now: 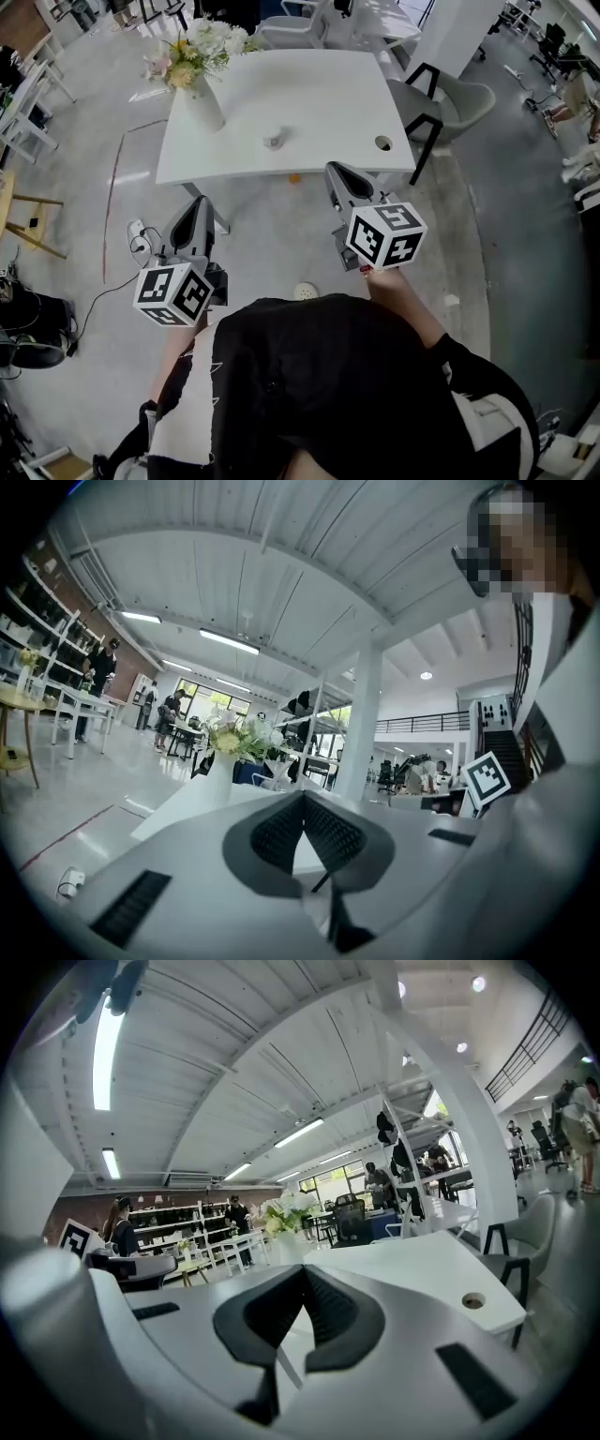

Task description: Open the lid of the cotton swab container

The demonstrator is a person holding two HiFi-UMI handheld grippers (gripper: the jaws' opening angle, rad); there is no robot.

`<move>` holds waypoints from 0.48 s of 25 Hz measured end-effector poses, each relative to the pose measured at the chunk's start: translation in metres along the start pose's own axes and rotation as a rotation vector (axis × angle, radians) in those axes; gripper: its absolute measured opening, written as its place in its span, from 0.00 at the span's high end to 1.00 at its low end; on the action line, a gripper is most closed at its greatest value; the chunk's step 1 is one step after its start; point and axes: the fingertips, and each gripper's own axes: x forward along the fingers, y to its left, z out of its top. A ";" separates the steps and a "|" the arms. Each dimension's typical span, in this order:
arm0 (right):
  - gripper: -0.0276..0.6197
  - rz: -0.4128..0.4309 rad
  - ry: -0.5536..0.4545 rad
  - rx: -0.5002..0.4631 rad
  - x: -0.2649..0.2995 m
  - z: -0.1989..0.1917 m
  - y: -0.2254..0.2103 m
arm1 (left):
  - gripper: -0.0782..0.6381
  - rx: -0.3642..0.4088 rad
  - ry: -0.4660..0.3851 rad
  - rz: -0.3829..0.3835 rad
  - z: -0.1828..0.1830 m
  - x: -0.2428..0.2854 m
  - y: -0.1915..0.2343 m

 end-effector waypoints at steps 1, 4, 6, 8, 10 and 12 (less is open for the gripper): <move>0.95 0.004 0.004 0.000 0.006 0.002 -0.007 | 0.88 0.000 0.003 0.005 -0.001 0.008 0.000; 0.95 0.017 0.016 0.001 0.023 0.007 -0.028 | 0.88 -0.002 0.004 0.024 -0.001 0.032 0.000; 0.95 0.024 0.019 -0.001 0.035 0.012 -0.041 | 0.88 -0.002 0.000 0.036 0.000 0.047 0.002; 0.95 0.031 0.023 -0.002 0.046 0.016 -0.050 | 0.88 -0.007 0.000 0.048 0.000 0.060 0.005; 0.95 0.037 0.029 -0.005 0.055 0.018 -0.060 | 0.88 -0.012 -0.001 0.057 -0.002 0.072 0.007; 0.95 0.040 0.033 -0.007 0.061 0.017 -0.071 | 0.88 -0.010 -0.003 0.062 -0.006 0.085 0.007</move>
